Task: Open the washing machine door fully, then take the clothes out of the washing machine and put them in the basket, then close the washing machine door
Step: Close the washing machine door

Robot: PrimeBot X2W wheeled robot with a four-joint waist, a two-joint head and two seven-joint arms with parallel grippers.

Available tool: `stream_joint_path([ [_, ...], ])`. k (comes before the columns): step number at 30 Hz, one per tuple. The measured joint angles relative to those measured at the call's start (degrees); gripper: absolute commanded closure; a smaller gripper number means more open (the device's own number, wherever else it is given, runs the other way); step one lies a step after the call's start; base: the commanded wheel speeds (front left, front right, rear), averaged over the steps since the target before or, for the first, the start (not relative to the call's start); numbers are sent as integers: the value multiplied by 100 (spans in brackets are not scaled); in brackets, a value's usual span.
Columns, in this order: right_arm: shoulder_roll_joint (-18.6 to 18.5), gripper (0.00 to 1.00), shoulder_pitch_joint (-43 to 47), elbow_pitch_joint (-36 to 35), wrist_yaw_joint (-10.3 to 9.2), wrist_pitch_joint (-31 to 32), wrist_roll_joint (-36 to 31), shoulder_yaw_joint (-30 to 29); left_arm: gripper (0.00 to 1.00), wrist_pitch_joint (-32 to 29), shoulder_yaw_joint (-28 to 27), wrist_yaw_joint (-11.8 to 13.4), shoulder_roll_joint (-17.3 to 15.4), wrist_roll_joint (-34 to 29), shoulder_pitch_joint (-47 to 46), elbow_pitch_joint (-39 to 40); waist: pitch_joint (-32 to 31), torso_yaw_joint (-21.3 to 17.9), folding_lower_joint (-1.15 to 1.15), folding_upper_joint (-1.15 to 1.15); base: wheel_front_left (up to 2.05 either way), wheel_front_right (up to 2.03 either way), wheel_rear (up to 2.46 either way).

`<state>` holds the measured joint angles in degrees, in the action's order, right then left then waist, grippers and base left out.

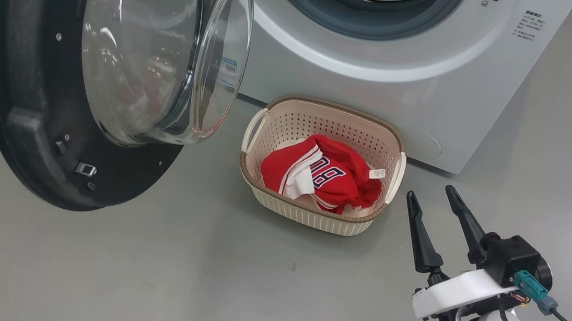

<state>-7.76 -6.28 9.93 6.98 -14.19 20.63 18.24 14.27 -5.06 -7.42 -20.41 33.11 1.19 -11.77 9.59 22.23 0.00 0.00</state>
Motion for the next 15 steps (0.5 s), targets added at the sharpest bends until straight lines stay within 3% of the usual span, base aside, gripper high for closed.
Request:
stream_joint_path([
  [7,-3,0,1,-1,0,0,0,2,100,1,-115,0,-304,310,-214,130,62,2,0,0,0,0,0],
  [10,-10,0,1,-11,0,0,-7,5,100,-33,-244,0,-324,883,-414,148,100,2,0,0,0,0,0],
  [15,-51,0,-1,-21,1,0,-8,4,100,-646,-342,0,-272,2191,-739,142,187,-4,0,0,0,0,0],
])
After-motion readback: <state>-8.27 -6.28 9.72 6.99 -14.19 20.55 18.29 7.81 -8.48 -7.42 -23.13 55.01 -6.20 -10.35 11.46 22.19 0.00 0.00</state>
